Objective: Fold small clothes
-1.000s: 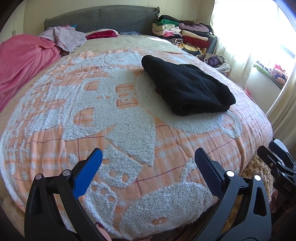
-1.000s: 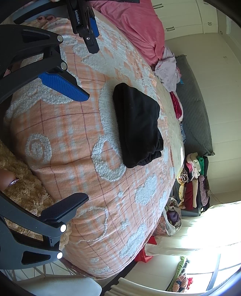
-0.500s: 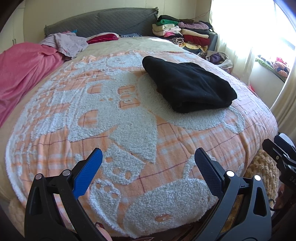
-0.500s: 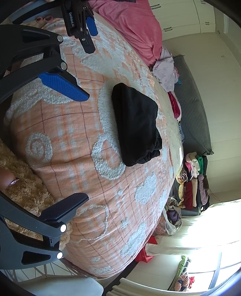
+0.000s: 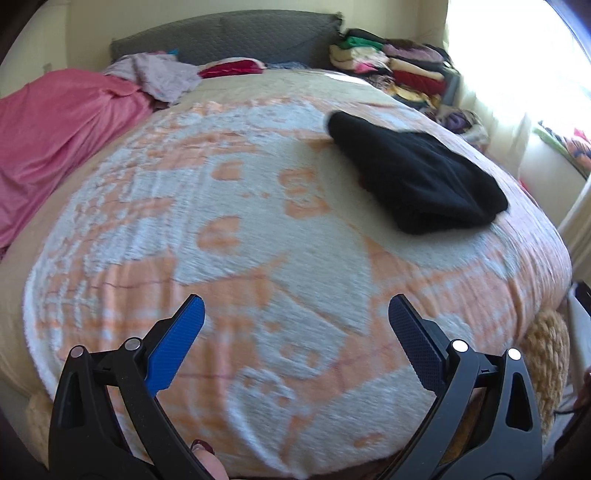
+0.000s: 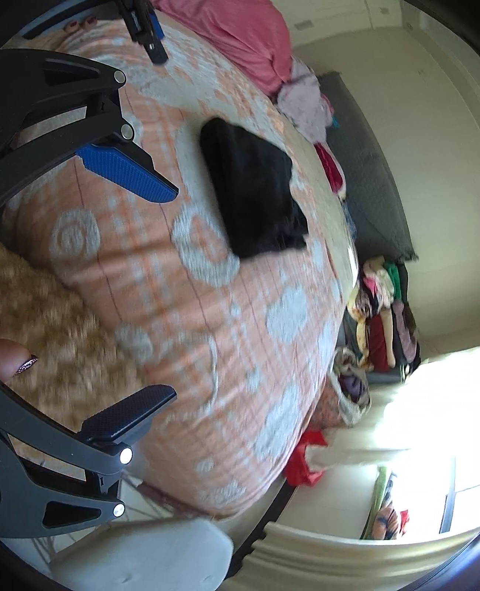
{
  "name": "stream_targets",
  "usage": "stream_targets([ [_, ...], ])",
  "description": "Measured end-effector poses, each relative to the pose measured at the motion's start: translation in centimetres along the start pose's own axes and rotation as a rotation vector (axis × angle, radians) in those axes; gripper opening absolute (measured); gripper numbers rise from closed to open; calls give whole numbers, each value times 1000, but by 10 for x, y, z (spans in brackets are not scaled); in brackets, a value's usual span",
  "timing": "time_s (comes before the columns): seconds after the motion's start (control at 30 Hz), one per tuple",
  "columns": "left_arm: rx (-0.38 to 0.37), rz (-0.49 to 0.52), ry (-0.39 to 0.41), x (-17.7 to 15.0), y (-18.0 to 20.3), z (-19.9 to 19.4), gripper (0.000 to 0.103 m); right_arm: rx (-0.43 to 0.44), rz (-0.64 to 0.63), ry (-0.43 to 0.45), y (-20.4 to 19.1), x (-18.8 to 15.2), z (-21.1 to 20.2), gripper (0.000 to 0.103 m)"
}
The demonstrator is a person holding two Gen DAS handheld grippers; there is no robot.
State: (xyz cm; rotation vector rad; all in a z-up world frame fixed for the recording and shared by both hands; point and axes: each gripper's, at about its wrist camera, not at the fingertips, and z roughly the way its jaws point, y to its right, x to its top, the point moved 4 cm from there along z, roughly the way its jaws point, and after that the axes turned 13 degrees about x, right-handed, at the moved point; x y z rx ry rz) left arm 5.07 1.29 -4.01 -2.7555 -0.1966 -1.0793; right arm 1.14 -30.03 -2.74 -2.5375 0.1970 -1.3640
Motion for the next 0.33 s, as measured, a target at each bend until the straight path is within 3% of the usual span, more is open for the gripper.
stream_targets([
  [0.13,86,-101,-36,20,-55,25,93,-141,102,28,69,10,-13,98],
  [0.33,296,-212,-134,56,-160,88,93,-466,304,38,236,22,-37,98],
])
